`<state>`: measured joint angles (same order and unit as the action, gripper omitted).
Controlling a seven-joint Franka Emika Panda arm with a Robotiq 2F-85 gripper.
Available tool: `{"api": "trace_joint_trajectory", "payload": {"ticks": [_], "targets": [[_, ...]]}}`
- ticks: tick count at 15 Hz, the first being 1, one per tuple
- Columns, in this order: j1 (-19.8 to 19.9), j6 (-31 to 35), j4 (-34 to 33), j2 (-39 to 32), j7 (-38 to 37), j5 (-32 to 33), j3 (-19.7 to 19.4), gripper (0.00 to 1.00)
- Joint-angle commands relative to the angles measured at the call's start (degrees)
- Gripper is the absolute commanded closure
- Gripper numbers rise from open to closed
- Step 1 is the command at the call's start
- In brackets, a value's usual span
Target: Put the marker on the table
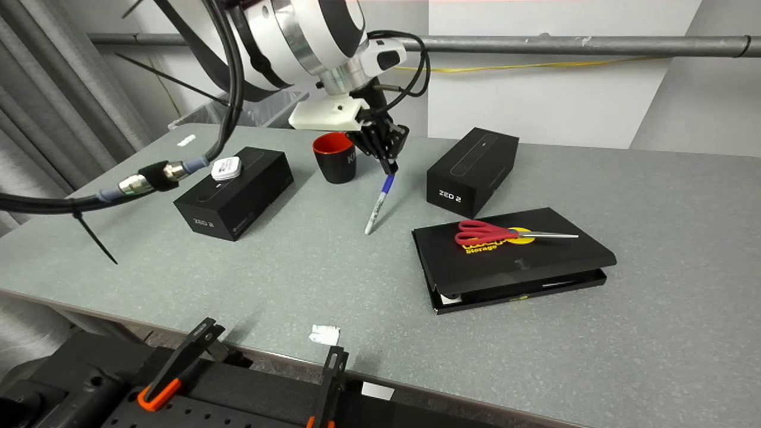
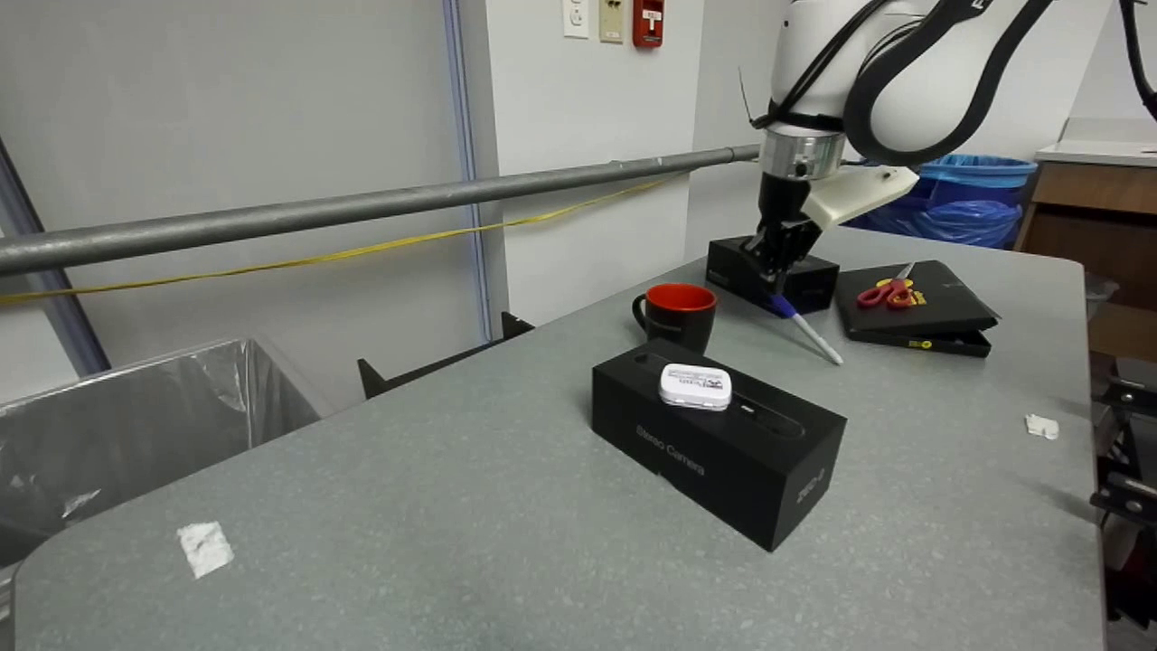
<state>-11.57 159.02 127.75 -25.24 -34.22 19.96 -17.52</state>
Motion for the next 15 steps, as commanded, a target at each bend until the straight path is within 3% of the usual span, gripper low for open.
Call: {"api": "trace_joint_trajectory", "payload": {"ticks": [1,9,10,11,13,15], "targets": [[-1.0,-1.7,-4.0,-2.2,-0.8,-1.1,-0.7,0.63],[1.5,-1.6,-6.0,-0.1,2.3,-5.7,1.6,0.03],[2.1,-2.3,-6.2,0.4,3.1,-6.8,2.2,0.00],[0.3,-0.1,-5.4,-0.9,1.3,-5.0,0.4,0.12],[0.6,-0.2,-5.7,-0.7,1.9,-5.8,0.6,0.00],[0.7,-0.2,-5.8,-0.7,1.9,-5.9,0.7,0.00]]}}
